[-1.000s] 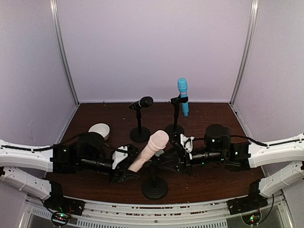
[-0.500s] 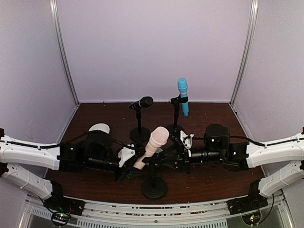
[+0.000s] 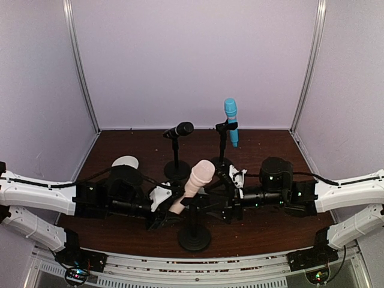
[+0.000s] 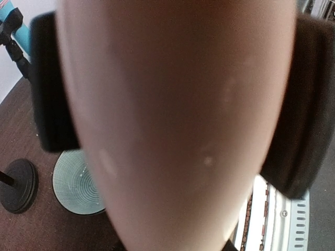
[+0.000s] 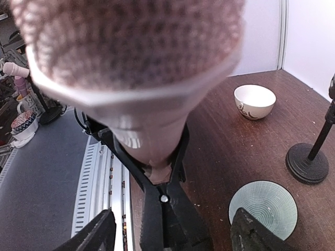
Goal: Attach the microphones to the stand
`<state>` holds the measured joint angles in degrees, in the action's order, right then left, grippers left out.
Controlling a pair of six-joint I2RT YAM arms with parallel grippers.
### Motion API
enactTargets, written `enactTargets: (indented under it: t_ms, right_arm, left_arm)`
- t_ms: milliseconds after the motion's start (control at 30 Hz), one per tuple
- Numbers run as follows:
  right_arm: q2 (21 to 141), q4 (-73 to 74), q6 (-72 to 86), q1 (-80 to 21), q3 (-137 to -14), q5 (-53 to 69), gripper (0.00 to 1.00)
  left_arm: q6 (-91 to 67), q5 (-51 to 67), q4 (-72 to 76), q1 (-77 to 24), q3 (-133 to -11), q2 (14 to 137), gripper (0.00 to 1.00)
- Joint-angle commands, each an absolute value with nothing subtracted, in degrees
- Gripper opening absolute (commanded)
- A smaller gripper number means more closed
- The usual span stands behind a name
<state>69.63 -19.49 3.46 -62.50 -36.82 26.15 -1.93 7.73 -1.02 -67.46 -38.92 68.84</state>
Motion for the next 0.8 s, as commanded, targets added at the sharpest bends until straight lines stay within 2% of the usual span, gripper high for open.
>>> enactTargets:
  t_ms: [0,167,300,633,700,767]
  right_arm:
    - [66.3,-15.2,4.4,-63.0,-35.9,22.8,0.78]
    - [63.4,-10.8,5.1,-63.0,-35.5,22.9,0.84]
    - [60.8,-7.6,5.8,-63.0,-34.6,23.4,0.86]
    - [52.4,-0.6,6.2,-63.0,-31.9,19.4,0.87]
    - [51.8,-0.5,6.3,-62.9,-31.4,19.0,0.87]
    - [51.7,-0.5,6.5,-62.9,-31.2,19.0,0.87]
  left_arm:
    - [-2.6,5.6,0.5,-68.2,-39.7,68.6,0.49]
    - [-3.3,4.0,4.6,-68.2,-36.3,62.5,0.74]
    - [-3.4,4.9,6.5,-68.2,-35.6,58.5,0.83]
    - [-1.4,13.3,0.8,-68.2,-47.1,65.9,0.84]
    - [-1.0,14.6,0.4,-68.2,-48.9,68.0,0.81]
    - [-0.2,16.2,-0.8,-68.2,-50.7,70.0,0.72]
